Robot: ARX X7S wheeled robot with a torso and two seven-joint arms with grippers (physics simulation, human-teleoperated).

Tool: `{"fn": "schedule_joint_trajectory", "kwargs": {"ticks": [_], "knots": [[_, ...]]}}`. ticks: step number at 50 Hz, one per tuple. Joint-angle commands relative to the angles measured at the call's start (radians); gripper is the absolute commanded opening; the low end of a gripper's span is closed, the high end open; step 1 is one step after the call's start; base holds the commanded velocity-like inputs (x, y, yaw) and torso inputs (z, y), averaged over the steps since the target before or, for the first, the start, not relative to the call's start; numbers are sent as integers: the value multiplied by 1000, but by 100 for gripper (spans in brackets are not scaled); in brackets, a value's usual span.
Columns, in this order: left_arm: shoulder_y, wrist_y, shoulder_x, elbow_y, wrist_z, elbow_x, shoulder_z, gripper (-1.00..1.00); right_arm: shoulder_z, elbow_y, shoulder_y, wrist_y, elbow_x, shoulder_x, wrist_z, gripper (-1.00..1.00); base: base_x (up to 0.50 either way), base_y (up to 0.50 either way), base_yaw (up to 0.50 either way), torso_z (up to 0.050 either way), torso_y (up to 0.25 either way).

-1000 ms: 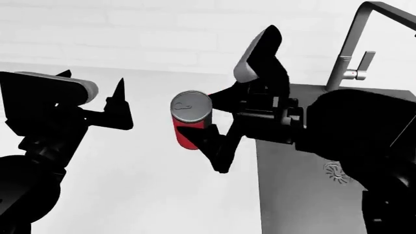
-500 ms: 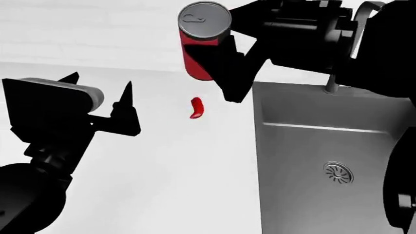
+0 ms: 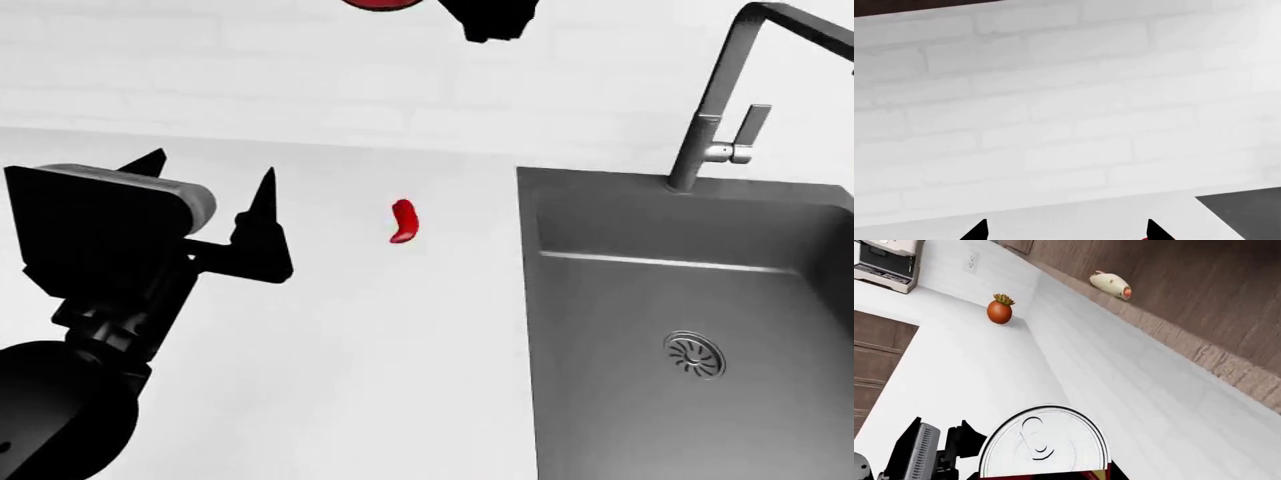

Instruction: Pick the cans from the counter and place them in their designated side in the cabinet.

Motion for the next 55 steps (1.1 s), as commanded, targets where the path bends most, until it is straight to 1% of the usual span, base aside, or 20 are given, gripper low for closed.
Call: {"fn": "schedule_joint_trajectory", "kwargs": {"ticks": [1, 16, 43, 45, 49, 50, 52, 55], "knots": [[-2, -2, -3, 2, -6, -8, -2, 100, -26, 88, 103, -68, -42, -14, -62, -100, 0, 0, 0, 0, 0], [9, 15, -7, -10, 1, -6, -2, 100, -107, 263, 231, -205, -147, -56, -141, -100, 0, 0, 0, 0, 0], [2, 23, -10, -20, -3, -7, 11, 100, -143, 972, 550, -676, -357, -261, -337, -100, 0, 0, 0, 0, 0], [1, 24, -10, -21, -4, -7, 11, 100, -90, 995, 555, -689, -435, -282, -364, -100, 0, 0, 0, 0, 0], [2, 27, -10, -22, -4, -7, 11, 100, 77, 1023, 555, -708, -684, -341, -449, -100, 0, 0, 0, 0, 0], [2, 29, -10, -23, -3, -4, 14, 100, 100, 1031, 555, -717, -733, -353, -470, -100, 0, 0, 0, 0, 0], [4, 28, -11, -20, -5, -7, 13, 100, 94, 1034, 555, -729, -748, -356, -468, -100, 0, 0, 0, 5, 0], [3, 24, -12, -18, -9, -11, 12, 100, 83, 1042, 555, -739, -763, -356, -425, -100, 0, 0, 0, 0, 0]]}}
